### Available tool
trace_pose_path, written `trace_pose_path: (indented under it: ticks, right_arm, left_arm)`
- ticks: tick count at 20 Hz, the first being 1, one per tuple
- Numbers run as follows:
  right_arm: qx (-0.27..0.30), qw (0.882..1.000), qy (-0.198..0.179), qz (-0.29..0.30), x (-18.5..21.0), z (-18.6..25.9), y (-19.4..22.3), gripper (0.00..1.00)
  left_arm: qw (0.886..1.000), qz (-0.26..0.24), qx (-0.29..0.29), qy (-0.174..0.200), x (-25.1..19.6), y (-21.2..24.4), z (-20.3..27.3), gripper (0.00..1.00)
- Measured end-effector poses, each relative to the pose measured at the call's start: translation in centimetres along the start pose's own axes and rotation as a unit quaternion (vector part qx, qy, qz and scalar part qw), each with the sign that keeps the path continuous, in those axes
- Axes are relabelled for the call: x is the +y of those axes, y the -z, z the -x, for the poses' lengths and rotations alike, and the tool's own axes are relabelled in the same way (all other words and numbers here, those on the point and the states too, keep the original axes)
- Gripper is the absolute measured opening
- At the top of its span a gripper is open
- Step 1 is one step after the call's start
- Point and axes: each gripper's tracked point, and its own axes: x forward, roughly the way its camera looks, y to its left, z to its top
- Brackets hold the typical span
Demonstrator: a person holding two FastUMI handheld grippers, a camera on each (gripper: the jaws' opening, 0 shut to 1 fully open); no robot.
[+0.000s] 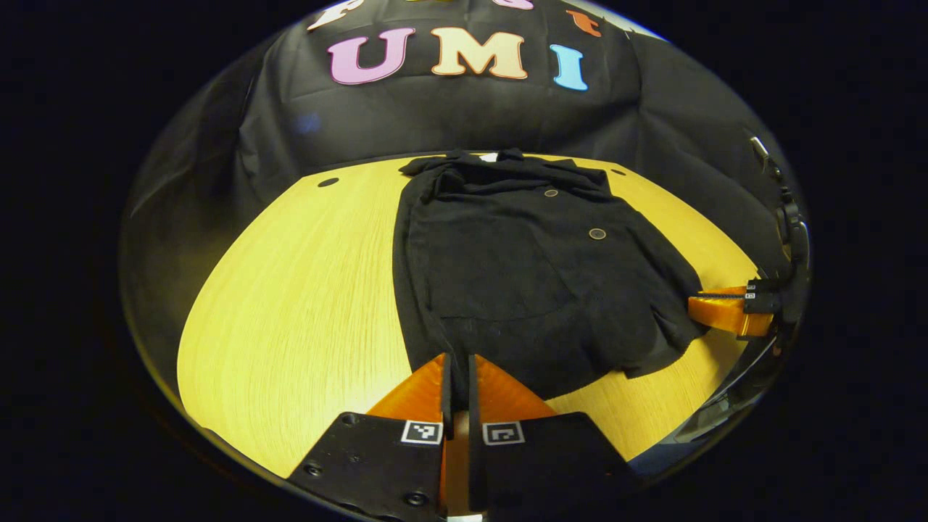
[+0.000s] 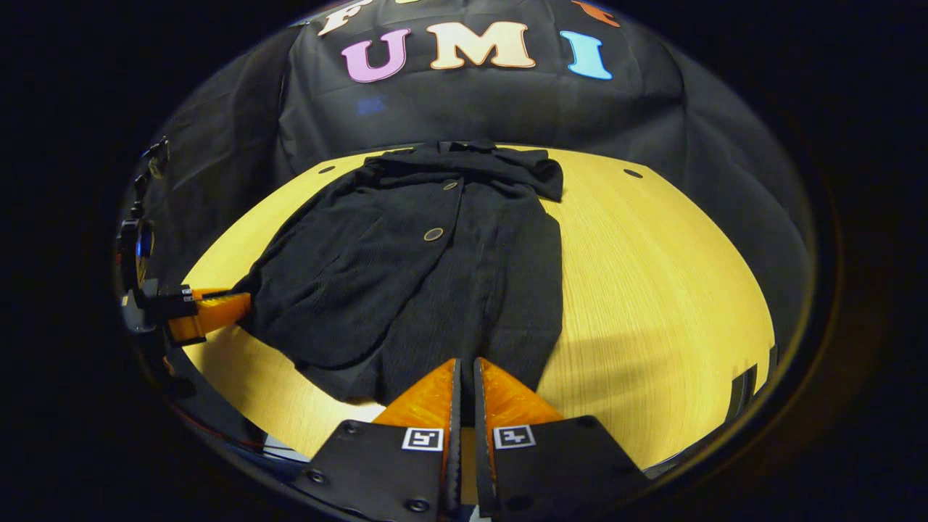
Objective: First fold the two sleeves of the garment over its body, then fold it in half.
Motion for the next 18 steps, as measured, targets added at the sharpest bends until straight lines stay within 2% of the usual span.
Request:
trace_pose_path:
  ticks: [2,5,7,8,9,13,18]
  right_arm:
    - [0.005,1.0,0.001,0.012,0.3,0.2,-0.3,0.11]
    - [-0.001,0.999,0.011,0.031,0.7,1.2,-1.0,0.11]
    - [-0.017,0.999,0.015,0.037,0.9,2.2,-2.2,0.11]
    - [-0.028,0.999,0.016,0.037,0.9,2.8,-3.1,0.06]
    - [-0.034,0.999,0.014,0.035,1.1,3.1,-3.9,0.05]
    - [-0.074,0.996,0.012,0.038,1.2,3.9,-8.5,0.05]
    - [-0.129,0.99,0.011,0.054,-0.3,4.8,-17.2,0.05]
  left_arm:
    - [1.0,-0.009,0.012,-0.003,0.0,0.0,0.0,0.0]
    - [1.0,-0.017,0.018,0.006,0.2,-0.3,0.2,0.0]
    - [1.0,-0.018,-0.001,0.007,0.8,-1.9,0.8,0.0]
    - [1.0,-0.015,-0.011,0.011,1.1,-2.8,1.1,0.0]
    - [1.0,-0.009,-0.02,0.017,1.1,-3.7,1.3,0.0]
    - [0.997,0.022,-0.075,0.022,2.6,-9.9,2.0,0.0]
    - [0.989,0.036,-0.146,0.014,4.0,-18.6,1.1,0.0]
